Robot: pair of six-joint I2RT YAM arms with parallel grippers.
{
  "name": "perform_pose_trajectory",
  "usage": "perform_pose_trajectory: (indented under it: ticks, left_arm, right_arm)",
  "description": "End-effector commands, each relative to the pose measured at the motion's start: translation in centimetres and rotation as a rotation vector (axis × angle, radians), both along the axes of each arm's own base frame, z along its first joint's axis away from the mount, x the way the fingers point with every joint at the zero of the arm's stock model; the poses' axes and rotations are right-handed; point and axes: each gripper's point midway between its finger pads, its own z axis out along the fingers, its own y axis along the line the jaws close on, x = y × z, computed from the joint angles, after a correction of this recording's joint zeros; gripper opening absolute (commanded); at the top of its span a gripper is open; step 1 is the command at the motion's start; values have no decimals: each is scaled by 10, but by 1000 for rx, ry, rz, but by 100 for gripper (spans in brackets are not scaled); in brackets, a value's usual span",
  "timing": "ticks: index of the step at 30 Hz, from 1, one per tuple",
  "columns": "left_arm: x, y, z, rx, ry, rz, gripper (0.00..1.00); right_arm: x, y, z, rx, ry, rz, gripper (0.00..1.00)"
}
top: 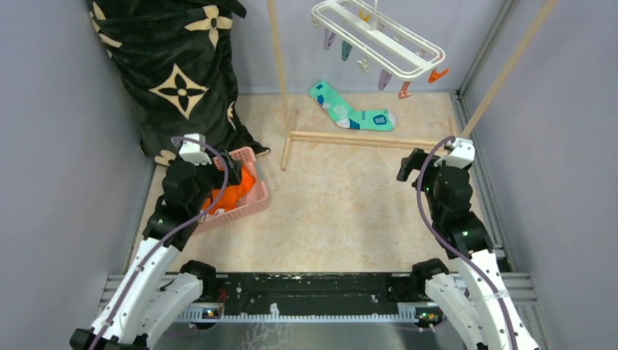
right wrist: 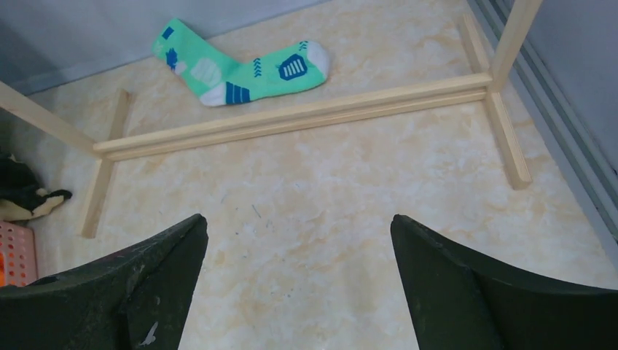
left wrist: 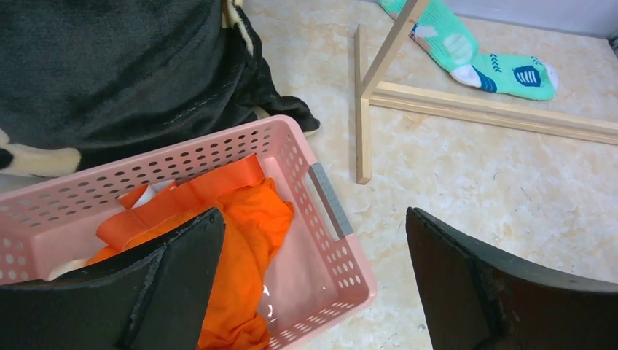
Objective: Clip the underwear to the hanger
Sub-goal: Pick up the hanger from the clothesline.
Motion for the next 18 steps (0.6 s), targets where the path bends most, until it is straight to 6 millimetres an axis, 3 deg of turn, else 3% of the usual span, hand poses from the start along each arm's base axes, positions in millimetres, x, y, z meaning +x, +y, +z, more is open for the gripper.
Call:
perform_pose_trajectory:
  ticks: [1,10,15,18]
  left_arm:
    - [11,-9,15,-69,9,-19,99]
    - [29,-21,-15,-118,198,-15,100]
    - [35,-28,-28,-123,283,-25,100]
    - [38,-29,-29,-129,302,-20,100]
  right_arm:
    - [14,6,59,44,-155,40,97]
    - [26,13,78,32,-194,99,99]
    - [41,14,38,112,11,32,99]
    - [49,25,6,150,133,59,99]
